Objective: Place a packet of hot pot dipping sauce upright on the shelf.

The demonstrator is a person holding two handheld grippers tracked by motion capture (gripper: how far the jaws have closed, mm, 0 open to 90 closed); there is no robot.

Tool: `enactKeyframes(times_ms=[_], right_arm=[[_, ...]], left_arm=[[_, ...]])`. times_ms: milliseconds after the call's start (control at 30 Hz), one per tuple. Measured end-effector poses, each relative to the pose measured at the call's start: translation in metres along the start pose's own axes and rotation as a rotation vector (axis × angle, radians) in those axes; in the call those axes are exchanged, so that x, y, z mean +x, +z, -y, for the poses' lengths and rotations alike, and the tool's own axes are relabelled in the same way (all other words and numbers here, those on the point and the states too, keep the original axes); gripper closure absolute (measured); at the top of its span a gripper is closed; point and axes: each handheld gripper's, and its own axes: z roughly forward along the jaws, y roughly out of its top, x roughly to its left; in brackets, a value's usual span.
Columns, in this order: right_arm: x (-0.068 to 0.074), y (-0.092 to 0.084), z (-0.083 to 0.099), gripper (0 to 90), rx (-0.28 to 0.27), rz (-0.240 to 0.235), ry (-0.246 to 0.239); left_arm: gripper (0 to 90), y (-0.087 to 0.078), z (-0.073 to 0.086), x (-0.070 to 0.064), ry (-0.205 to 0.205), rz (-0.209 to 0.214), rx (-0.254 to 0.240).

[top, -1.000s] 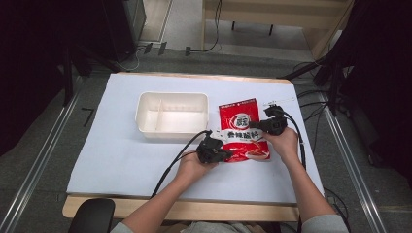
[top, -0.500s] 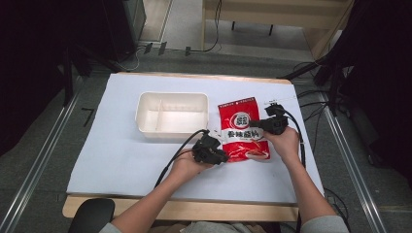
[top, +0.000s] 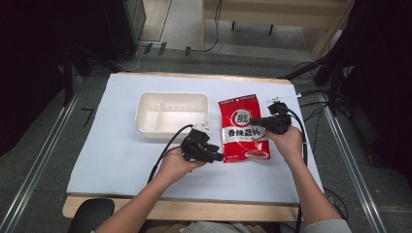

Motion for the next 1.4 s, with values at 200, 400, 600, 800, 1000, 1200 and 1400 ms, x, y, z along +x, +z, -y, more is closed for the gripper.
enactKeyframes(times_ms=[200, 400, 600, 800, 1000, 1200, 1400], right_arm=[[0.007, -0.013, 0.000, 90.0, -0.022, -0.016, 0.001], [0.013, -0.025, -0.001, 90.0, -0.035, -0.029, 0.001], [0.029, -0.038, -0.006, 90.0, -0.054, -0.044, -0.043], [0.045, -0.051, -0.013, 90.0, -0.076, -0.056, -0.085], [0.054, -0.065, -0.020, 90.0, -0.105, -0.058, -0.117], [0.062, -0.071, -0.025, 90.0, -0.117, -0.041, -0.135], [0.068, -0.074, -0.033, 90.0, -0.125, -0.044, -0.151]], left_arm=[[46.1, -0.019, 0.002, -0.006, 0.009, 0.019, -0.036], [43.2, -0.035, 0.010, -0.006, 0.012, 0.034, -0.062], [40.0, -0.043, 0.017, -0.005, 0.019, 0.014, -0.065], [35.9, -0.051, 0.024, -0.002, 0.035, 0.010, -0.086], [35.0, -0.058, 0.030, 0.006, 0.056, 0.029, -0.056], [34.5, -0.066, 0.034, 0.010, 0.064, 0.004, -0.077], [34.4, -0.073, 0.038, 0.017, 0.055, -0.002, -0.111]])
